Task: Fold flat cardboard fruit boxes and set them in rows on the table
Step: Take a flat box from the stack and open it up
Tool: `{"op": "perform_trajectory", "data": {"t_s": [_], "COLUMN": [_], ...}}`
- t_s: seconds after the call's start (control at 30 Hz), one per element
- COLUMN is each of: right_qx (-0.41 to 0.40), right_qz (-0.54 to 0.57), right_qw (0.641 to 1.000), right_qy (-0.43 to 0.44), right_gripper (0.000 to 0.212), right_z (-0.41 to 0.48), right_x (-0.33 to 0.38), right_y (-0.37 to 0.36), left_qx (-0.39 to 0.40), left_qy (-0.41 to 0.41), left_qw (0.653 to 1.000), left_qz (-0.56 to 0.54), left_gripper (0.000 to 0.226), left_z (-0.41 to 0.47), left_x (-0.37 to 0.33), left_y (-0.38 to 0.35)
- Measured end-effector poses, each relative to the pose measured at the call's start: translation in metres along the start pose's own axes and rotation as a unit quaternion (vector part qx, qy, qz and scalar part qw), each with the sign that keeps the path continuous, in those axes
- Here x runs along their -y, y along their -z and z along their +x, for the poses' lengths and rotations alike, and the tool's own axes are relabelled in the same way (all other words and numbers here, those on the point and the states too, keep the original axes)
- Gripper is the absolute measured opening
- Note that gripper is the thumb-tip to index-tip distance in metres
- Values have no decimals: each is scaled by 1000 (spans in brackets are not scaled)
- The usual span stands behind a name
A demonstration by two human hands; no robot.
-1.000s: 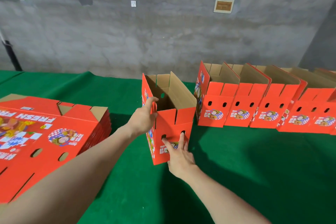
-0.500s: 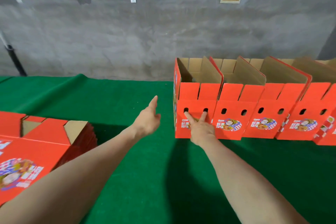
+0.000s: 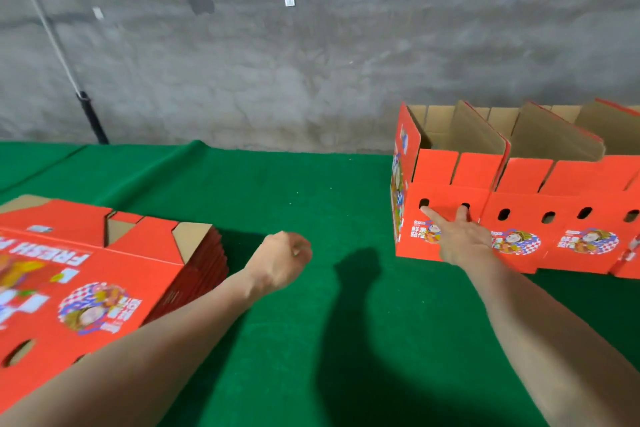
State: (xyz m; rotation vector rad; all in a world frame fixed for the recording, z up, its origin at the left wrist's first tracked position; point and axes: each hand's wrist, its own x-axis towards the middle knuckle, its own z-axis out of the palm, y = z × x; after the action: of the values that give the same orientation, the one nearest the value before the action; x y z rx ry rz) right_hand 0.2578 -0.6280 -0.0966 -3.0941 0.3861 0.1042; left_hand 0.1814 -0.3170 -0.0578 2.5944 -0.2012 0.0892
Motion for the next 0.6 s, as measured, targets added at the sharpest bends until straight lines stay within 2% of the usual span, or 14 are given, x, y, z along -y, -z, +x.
{"op": "perform_trajectory", "data": {"t_s": [0.03,0.1,0.17,0.2,0.27,0.37,0.43,0.5,0.6], "right_qx": [4,61,110,107,43,-12,-7,5,47], "right_qz": [-24,-31,-13,13,114,258,290,304,329], "right_qw": [1000,997,992,993,992,955,930,909,888], "right_qy": [-3,-32,-62,-47,17,147,228,286,319], "right_gripper": [98,96,89,85,74,54,47,44,43], "right_z": [-6,-13,-26,-35,-58,-113,-152,-185,-222], "right_x": [2,4,26,41,80,144,183,213,244], "right_y": [5,15,24,28,35,36,31,20,6], "left_qx": [-1,-8,-18,-19,-30,-70,-91,-111,-114], "left_qy": [6,14,32,45,64,74,94,145,249], "left_qw": [1000,1000,999,998,997,993,987,969,938], "left_qz": [5,19,31,34,42,64,91,165,214], "left_gripper": [27,29,31,32,31,28,33,42,55], "left_z": [-7,-16,-26,-31,-44,-70,-89,-109,-143], "left_x": [10,24,41,48,61,87,113,144,190], "left_y": [13,30,50,57,70,84,96,113,134]}}
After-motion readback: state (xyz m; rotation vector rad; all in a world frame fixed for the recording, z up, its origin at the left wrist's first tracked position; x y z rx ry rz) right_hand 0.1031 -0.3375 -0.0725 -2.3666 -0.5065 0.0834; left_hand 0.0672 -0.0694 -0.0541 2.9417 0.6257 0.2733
